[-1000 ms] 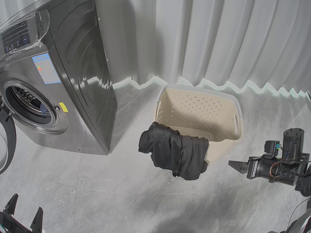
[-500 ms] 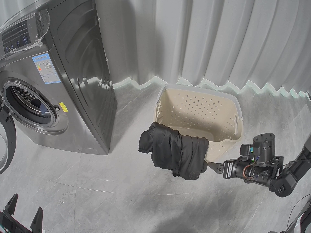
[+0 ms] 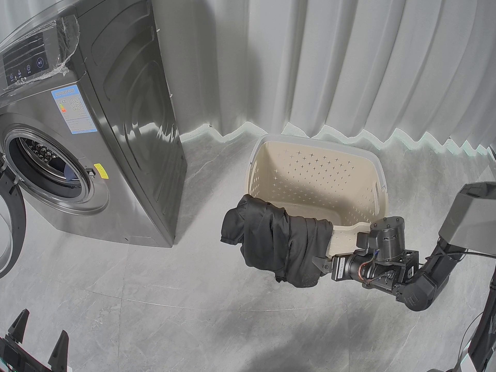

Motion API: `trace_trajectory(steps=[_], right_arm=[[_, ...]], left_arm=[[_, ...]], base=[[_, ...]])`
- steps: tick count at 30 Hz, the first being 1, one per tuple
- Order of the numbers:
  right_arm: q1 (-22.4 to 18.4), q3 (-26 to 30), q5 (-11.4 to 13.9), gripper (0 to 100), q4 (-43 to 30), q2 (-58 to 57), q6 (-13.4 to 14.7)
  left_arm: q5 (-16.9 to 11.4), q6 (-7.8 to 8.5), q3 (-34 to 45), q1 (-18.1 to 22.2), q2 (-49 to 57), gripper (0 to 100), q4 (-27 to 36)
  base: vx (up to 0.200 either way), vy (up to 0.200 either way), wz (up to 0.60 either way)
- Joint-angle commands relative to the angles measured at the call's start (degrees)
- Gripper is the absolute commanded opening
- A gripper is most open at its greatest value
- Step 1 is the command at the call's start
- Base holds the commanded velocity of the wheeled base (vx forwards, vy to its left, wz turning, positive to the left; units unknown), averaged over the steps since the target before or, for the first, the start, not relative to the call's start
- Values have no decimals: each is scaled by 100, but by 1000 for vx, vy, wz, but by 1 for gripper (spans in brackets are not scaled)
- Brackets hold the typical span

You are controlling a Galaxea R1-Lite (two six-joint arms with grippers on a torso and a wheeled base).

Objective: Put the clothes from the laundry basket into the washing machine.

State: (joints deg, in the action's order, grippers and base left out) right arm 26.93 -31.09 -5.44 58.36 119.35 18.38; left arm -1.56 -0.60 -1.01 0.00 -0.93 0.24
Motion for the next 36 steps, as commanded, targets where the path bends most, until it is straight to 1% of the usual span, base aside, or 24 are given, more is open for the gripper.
trace_trajectory(steps=[1, 5, 10, 12, 13, 16, 23, 24, 32, 36], right_arm=[[-21, -275, -19, 100, 18, 528, 78], [-3, -346, -19, 100, 18, 546, 122], [-3, -592, -19, 100, 27, 730, 130], [-30, -829, -19, 100, 115, 897, 139], [-30, -838, -19, 100, 123, 915, 139], [-65, -1110, -19, 100, 229, 1187, 227], [-83, -1620, -19, 100, 273, 1601, 262], [-100, -1813, -19, 100, 264, 1724, 262], [-153, -2323, -28, 100, 273, 2040, 262], [-153, -2446, -28, 100, 264, 2102, 253]], left_arm=[[-2, -11, 84, 9, 93, 100, 2], [-2, -2, 84, 9, 93, 100, 2], [-2, -11, 92, 0, 93, 100, 2], [-2, -2, 92, 0, 93, 100, 2], [-2, -2, 92, 0, 93, 100, 2], [-2, -2, 84, 9, 93, 100, 2], [-2, -2, 84, 0, 93, 100, 2], [-2, -2, 92, 9, 93, 100, 2], [-2, -2, 92, 0, 93, 100, 2], [7, -2, 92, 0, 93, 100, 2]], base=[[0, 0, 0], [0, 0, 0], [0, 0, 0], [0, 0, 0], [0, 0, 0], [0, 0, 0], [0, 0, 0], [0, 0, 0], [0, 0, 0], [0, 0, 0]])
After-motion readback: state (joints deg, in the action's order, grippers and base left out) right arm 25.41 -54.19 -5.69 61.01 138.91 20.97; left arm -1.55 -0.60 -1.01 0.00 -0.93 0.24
